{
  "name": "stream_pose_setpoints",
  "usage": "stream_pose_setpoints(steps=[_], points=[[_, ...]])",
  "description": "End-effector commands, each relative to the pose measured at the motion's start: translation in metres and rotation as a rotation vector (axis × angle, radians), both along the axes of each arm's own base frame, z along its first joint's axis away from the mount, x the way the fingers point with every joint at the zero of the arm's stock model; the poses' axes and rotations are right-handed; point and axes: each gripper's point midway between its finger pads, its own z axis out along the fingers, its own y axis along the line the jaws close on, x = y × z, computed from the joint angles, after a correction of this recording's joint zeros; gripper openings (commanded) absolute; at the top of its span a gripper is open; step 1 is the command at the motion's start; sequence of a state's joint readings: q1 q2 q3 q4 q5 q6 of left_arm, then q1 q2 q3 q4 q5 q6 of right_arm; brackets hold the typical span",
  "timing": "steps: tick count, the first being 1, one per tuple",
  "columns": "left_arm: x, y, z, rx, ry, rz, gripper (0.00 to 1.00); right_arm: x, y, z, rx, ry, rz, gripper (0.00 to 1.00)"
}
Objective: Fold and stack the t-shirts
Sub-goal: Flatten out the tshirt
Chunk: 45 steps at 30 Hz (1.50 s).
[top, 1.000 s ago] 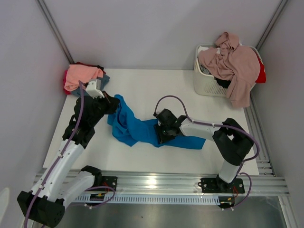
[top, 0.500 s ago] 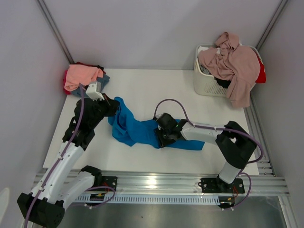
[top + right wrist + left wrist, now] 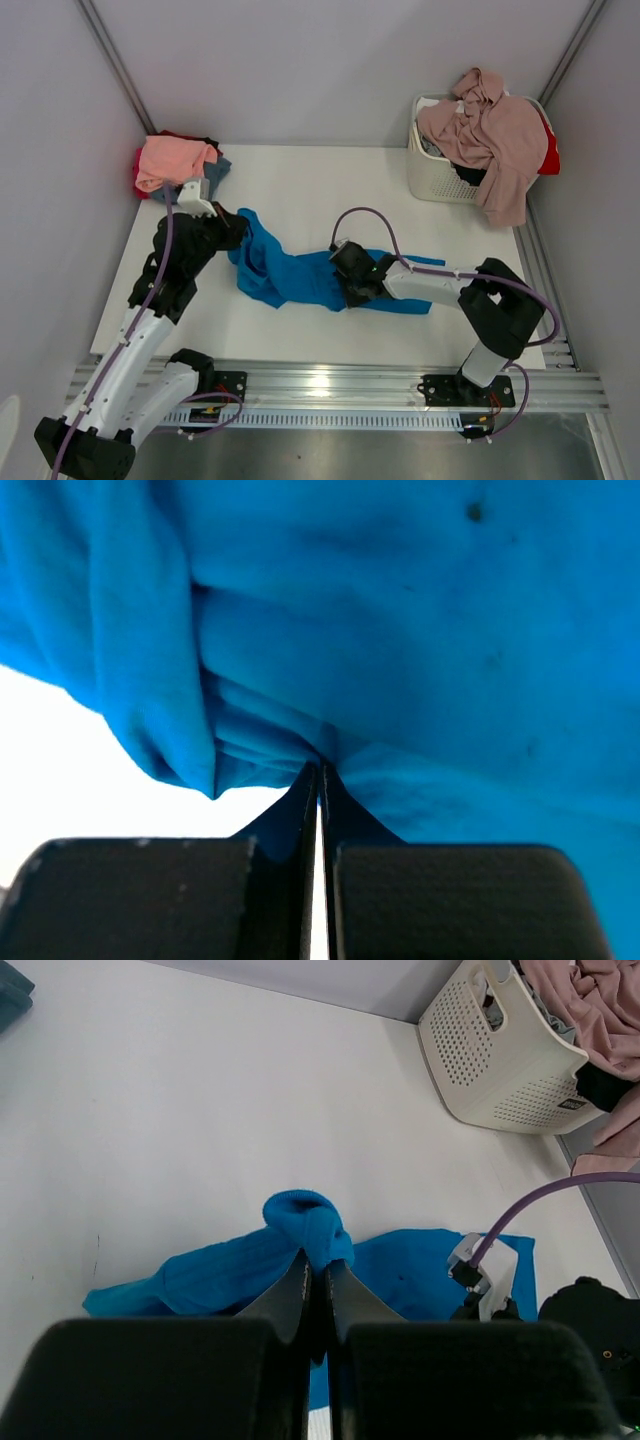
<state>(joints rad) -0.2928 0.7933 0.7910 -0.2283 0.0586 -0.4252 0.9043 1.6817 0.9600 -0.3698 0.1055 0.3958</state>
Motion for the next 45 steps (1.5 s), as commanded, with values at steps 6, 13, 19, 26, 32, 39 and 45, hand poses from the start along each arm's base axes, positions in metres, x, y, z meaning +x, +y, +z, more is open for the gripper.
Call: stream_pose_setpoints(steps=[6,13,19,26,32,39,45], points=[[-0.004,0.003,0.009,0.012,-0.047,0.001,0.01,0.031,-0.017,0.092,-0.059,-0.201,-0.014,0.00],[-0.006,0.001,0.006,0.008,-0.044,-0.009,0.00,0.087,-0.011,0.148,-0.036,-0.332,-0.043,0.00],[-0.006,-0.005,0.001,0.001,-0.029,-0.036,0.00,0.194,-0.044,0.129,0.019,-0.314,-0.291,0.00],[-0.009,-0.011,0.001,0.001,-0.028,-0.059,0.00,0.245,-0.038,0.055,-0.106,-0.298,-0.272,0.00],[-0.010,-0.010,-0.001,0.027,-0.022,-0.060,0.00,0.231,-0.020,0.048,-0.098,-0.281,-0.263,0.34],[-0.008,-0.010,-0.008,0.033,-0.015,-0.056,0.00,0.173,0.011,0.089,-0.142,-0.415,-0.138,0.74],[-0.006,-0.013,-0.011,0.026,-0.008,-0.063,0.01,0.115,0.024,0.093,-0.207,-0.434,-0.049,0.74]])
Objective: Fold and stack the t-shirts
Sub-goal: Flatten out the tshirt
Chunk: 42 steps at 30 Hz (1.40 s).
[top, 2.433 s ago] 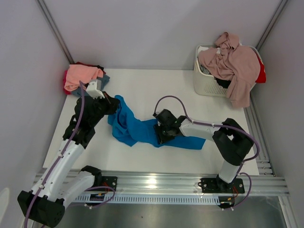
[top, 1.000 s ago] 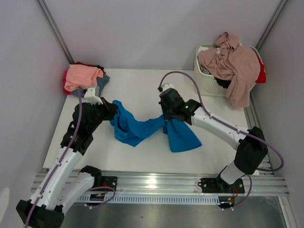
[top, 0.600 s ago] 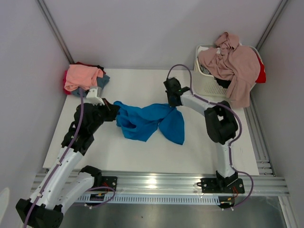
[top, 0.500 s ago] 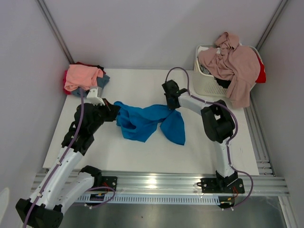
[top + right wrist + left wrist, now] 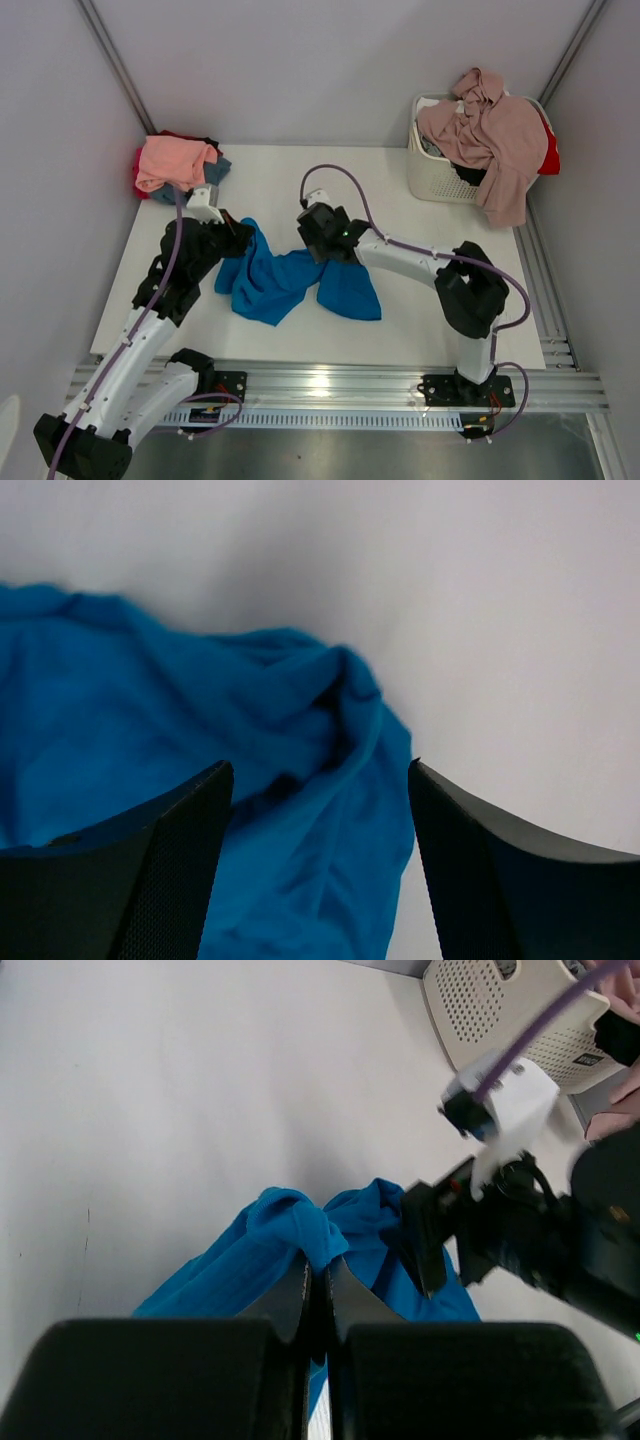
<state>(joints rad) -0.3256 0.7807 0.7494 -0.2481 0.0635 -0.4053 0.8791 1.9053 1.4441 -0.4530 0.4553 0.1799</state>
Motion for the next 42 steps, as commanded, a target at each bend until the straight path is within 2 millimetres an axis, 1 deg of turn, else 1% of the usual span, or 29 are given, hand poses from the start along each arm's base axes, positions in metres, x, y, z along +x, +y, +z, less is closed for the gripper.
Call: stream_pose_setpoints(steps=[1,2,3,5,6,7,10,12,13,14,15,18,19,22,23,24,28,29,31,32,36,39,40,42], points=[[0.003,-0.005,0.010,-0.007,-0.047,-0.020,0.00,-0.022,-0.012,0.017,-0.048,-0.048,-0.014,0.74],[0.003,-0.006,0.009,-0.006,-0.046,-0.021,0.01,-0.032,-0.017,0.016,-0.052,-0.046,-0.009,0.74],[0.003,-0.005,0.009,-0.004,-0.047,-0.019,0.01,-0.041,-0.013,0.016,-0.041,-0.046,-0.002,0.74],[0.003,-0.004,0.009,-0.002,-0.047,-0.012,0.00,-0.055,-0.012,0.019,-0.016,-0.030,0.018,0.74],[0.003,-0.004,0.009,-0.004,-0.047,-0.011,0.00,-0.060,-0.014,0.016,-0.017,-0.023,0.018,0.74],[0.002,-0.003,0.009,-0.004,-0.047,-0.011,0.01,-0.067,-0.013,0.015,-0.020,-0.020,0.032,0.74],[0.002,-0.004,0.010,-0.008,-0.048,-0.013,0.00,-0.081,-0.015,0.007,-0.022,0.019,0.042,0.74],[0.001,-0.004,0.010,-0.009,-0.046,-0.013,0.01,-0.090,-0.017,-0.003,-0.023,0.058,0.045,0.72],[0.001,-0.004,0.014,-0.012,-0.055,-0.013,0.00,-0.094,-0.015,-0.006,-0.011,0.068,0.039,0.72],[0.001,-0.003,0.010,-0.009,-0.046,-0.011,0.01,-0.096,-0.015,-0.010,-0.007,0.077,0.036,0.72],[0.001,-0.003,0.011,-0.009,-0.048,-0.010,0.00,-0.100,-0.013,-0.014,0.003,0.096,0.045,0.71],[0.000,-0.003,0.009,-0.006,-0.044,-0.010,0.00,-0.106,-0.004,-0.020,0.040,0.124,0.055,0.69],[0.000,-0.002,0.011,-0.005,-0.046,-0.009,0.00,-0.109,0.003,-0.021,0.060,0.141,0.070,0.68],[-0.002,-0.002,0.010,-0.004,-0.045,-0.009,0.01,-0.118,0.015,-0.023,0.089,0.174,0.103,0.66],[-0.002,-0.001,0.012,-0.004,-0.048,-0.008,0.00,-0.119,0.019,-0.020,0.098,0.173,0.111,0.66],[-0.003,-0.001,0.009,-0.001,-0.041,-0.007,0.00,-0.121,0.022,-0.020,0.096,0.176,0.122,0.65],[-0.005,0.000,0.008,0.002,-0.041,-0.004,0.00,-0.127,0.028,-0.021,0.097,0.192,0.149,0.64],[-0.005,0.001,0.006,0.003,-0.036,-0.004,0.00,-0.130,0.029,-0.024,0.098,0.207,0.158,0.63],[-0.005,0.001,0.009,0.002,-0.041,-0.004,0.00,-0.133,0.032,-0.027,0.097,0.224,0.176,0.63],[-0.006,0.001,0.009,0.002,-0.042,-0.003,0.00,-0.136,0.033,-0.035,0.088,0.248,0.181,0.63],[-0.007,0.001,0.008,0.003,-0.036,-0.004,0.01,-0.140,0.030,-0.053,0.050,0.281,0.172,0.59],[-0.008,0.002,0.007,0.006,-0.036,-0.002,0.01,-0.139,0.030,-0.055,0.061,0.272,0.164,0.57],[-0.009,0.003,0.006,0.009,-0.032,-0.001,0.00,-0.138,0.031,-0.055,0.066,0.268,0.163,0.55],[-0.009,0.003,0.006,0.010,-0.034,-0.001,0.00,-0.137,0.029,-0.055,0.062,0.259,0.156,0.48]])
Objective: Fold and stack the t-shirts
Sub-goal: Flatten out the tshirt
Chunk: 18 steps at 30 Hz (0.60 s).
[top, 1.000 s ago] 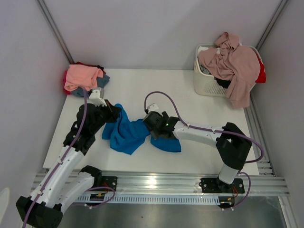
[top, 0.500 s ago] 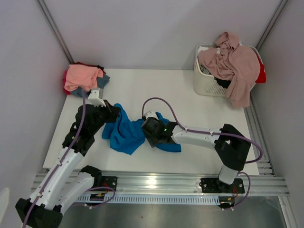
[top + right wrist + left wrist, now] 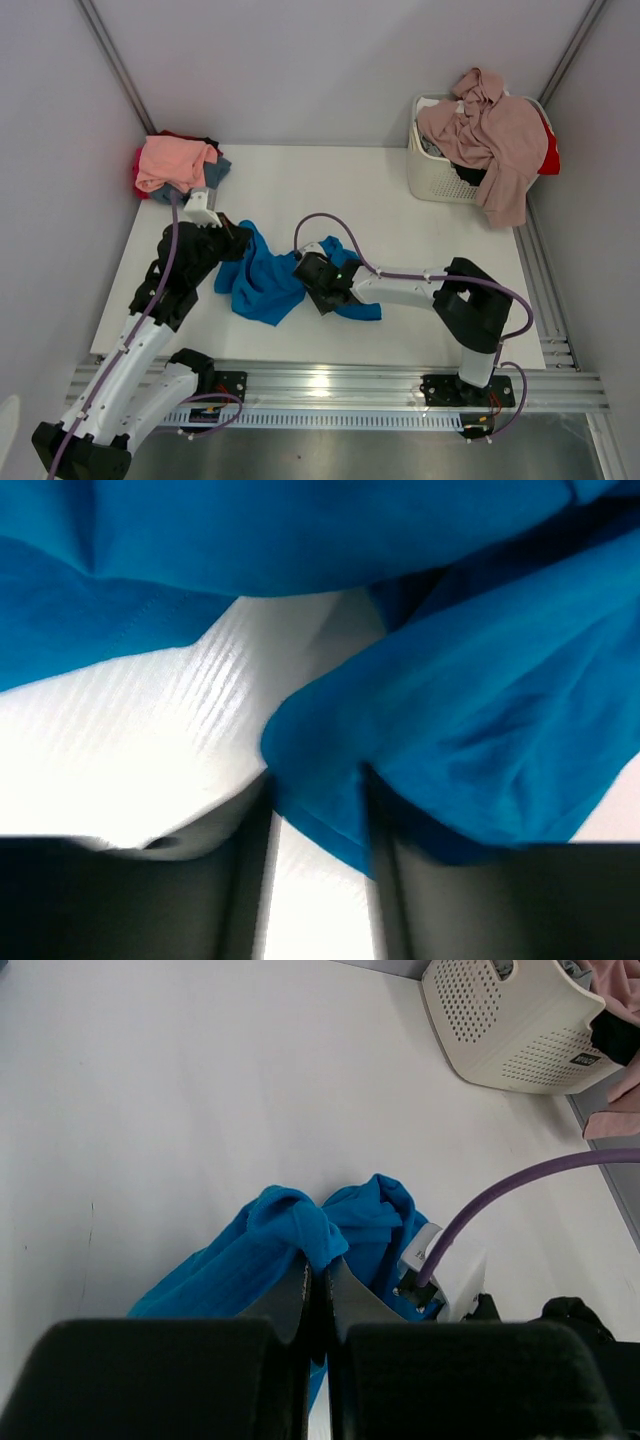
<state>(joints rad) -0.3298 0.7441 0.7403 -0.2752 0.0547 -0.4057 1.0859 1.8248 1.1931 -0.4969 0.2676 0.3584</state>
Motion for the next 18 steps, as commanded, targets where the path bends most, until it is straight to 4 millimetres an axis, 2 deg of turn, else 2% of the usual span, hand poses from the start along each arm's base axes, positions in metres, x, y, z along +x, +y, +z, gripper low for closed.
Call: stream_pose_setpoints(steps=[1,4,5,10,11,13,14,16,18], points=[[-0.002,0.000,0.006,0.008,-0.030,-0.005,0.00,0.004,0.013,0.009,0.050,-0.030,-0.013,0.35],[-0.002,0.000,0.006,0.005,-0.035,-0.006,0.00,0.009,0.009,0.015,0.040,-0.060,-0.029,0.13],[-0.002,-0.001,0.007,0.003,-0.037,-0.009,0.01,0.012,0.008,0.018,0.041,-0.071,-0.035,0.02],[-0.001,-0.001,0.006,0.002,-0.042,-0.012,0.00,0.022,0.003,0.045,0.048,-0.143,-0.065,0.00],[-0.001,-0.002,0.007,-0.003,-0.042,-0.011,0.01,0.026,0.001,0.060,0.066,-0.182,-0.078,0.00],[-0.001,-0.002,0.003,-0.003,-0.035,-0.014,0.00,0.034,-0.003,0.077,0.074,-0.235,-0.096,0.00],[0.000,-0.003,0.004,-0.005,-0.036,-0.013,0.00,0.041,-0.010,0.090,0.074,-0.282,-0.123,0.00],[0.000,-0.002,0.004,-0.004,-0.036,-0.014,0.00,0.054,-0.024,0.104,0.068,-0.323,-0.182,0.00],[0.000,-0.003,0.004,-0.002,-0.036,-0.014,0.00,0.068,-0.047,0.120,0.015,-0.408,-0.256,0.00]])
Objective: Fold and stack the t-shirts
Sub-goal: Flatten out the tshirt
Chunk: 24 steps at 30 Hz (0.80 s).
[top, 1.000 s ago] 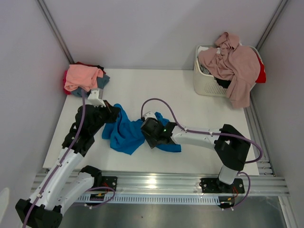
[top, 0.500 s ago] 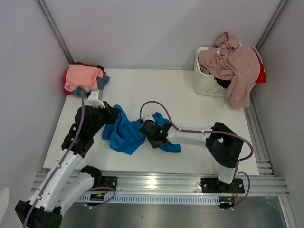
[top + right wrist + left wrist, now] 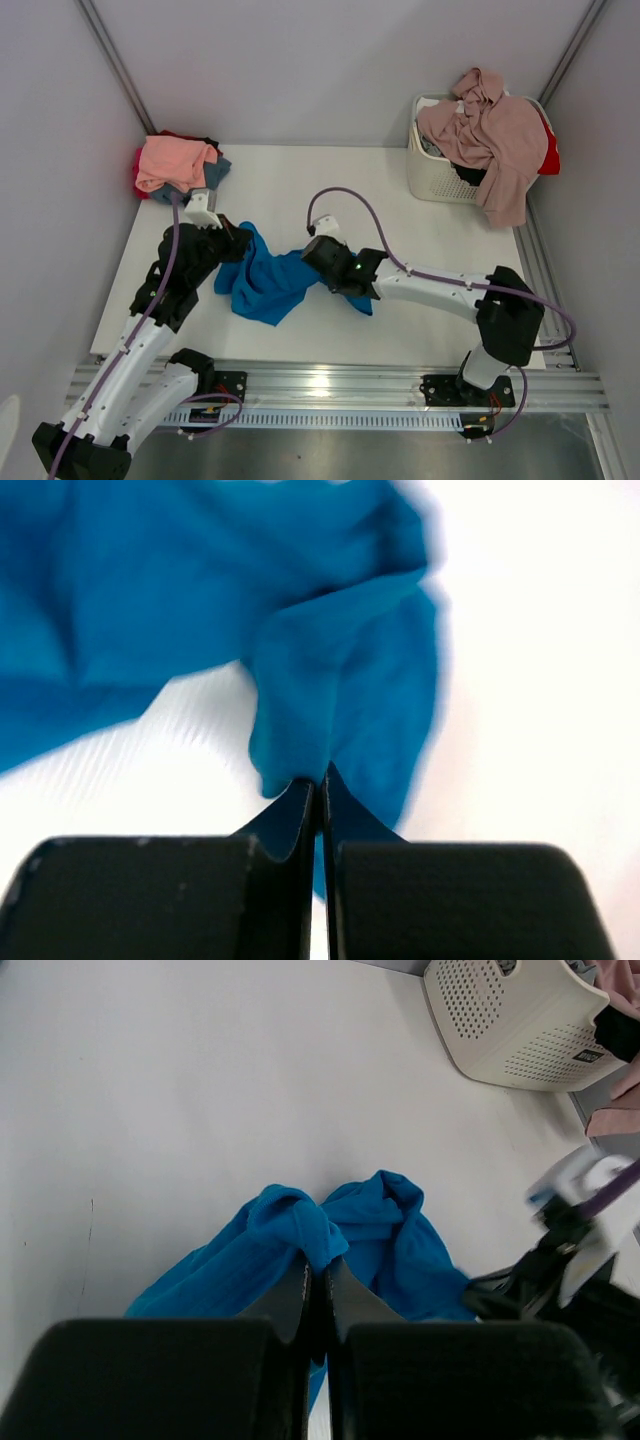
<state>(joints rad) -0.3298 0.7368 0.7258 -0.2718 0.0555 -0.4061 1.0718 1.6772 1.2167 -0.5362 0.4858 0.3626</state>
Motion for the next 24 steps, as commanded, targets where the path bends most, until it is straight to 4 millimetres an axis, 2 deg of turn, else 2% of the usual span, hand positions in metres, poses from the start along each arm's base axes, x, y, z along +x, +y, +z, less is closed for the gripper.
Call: stream_pose_setpoints(steps=[1,3,5,7,11,14,17,21,23,24], points=[[0.001,-0.002,0.008,-0.001,-0.040,-0.012,0.00,0.038,-0.037,0.055,-0.038,-0.207,-0.169,0.00],[0.001,-0.002,0.008,0.002,-0.039,-0.011,0.01,0.048,-0.061,0.061,-0.100,-0.261,-0.248,0.00],[0.001,-0.001,0.008,0.004,-0.040,-0.007,0.00,0.061,-0.086,0.054,-0.113,-0.252,-0.357,0.00],[0.001,-0.001,0.007,0.005,-0.039,-0.007,0.01,0.072,-0.114,0.039,-0.133,-0.217,-0.475,0.00],[0.001,-0.001,0.008,0.006,-0.041,-0.006,0.00,0.078,-0.158,0.017,-0.231,-0.209,-0.648,0.00],[0.001,-0.001,0.007,0.008,-0.039,-0.007,0.00,0.080,-0.186,0.013,-0.295,-0.254,-0.765,0.00],[0.000,0.000,0.007,0.010,-0.037,-0.004,0.00,0.084,-0.207,0.016,-0.322,-0.303,-0.855,0.00],[0.001,0.000,0.004,0.011,-0.031,-0.002,0.00,0.091,-0.217,0.008,-0.337,-0.296,-0.892,0.00],[0.002,-0.001,0.004,0.007,-0.030,-0.004,0.00,0.095,-0.217,-0.002,-0.367,-0.284,-0.881,0.06],[0.002,-0.001,0.003,0.006,-0.029,-0.004,0.00,0.098,-0.215,-0.004,-0.370,-0.288,-0.882,0.17]])
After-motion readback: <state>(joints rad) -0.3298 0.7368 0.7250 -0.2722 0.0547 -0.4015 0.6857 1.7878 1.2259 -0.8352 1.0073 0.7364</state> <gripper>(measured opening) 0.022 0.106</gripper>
